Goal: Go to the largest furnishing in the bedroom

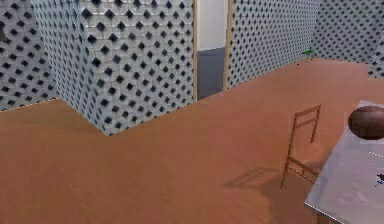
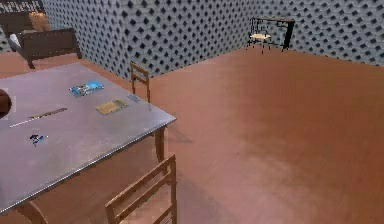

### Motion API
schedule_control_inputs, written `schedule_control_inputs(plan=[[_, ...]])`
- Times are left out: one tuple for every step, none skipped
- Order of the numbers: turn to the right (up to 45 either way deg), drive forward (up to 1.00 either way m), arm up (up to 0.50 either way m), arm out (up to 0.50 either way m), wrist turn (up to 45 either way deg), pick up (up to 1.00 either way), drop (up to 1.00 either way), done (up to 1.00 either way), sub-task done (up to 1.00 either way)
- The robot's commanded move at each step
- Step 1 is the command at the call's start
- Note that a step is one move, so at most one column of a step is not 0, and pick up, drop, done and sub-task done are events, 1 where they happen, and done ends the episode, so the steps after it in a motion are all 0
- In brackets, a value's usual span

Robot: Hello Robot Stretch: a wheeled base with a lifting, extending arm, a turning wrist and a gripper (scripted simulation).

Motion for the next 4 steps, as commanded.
schedule_control_inputs(plan=[[9.0,0.0,0.0,0.0,0.0,0.0,0.0,0.0,0.0],[0.0,1.0,0.0,0.0,0.0,0.0,0.0,0.0,0.0],[0.0,0.6,0.0,0.0,0.0,0.0,0.0,0.0,0.0],[30.0,0.0,0.0,0.0,0.0,0.0,0.0,0.0,0.0]])
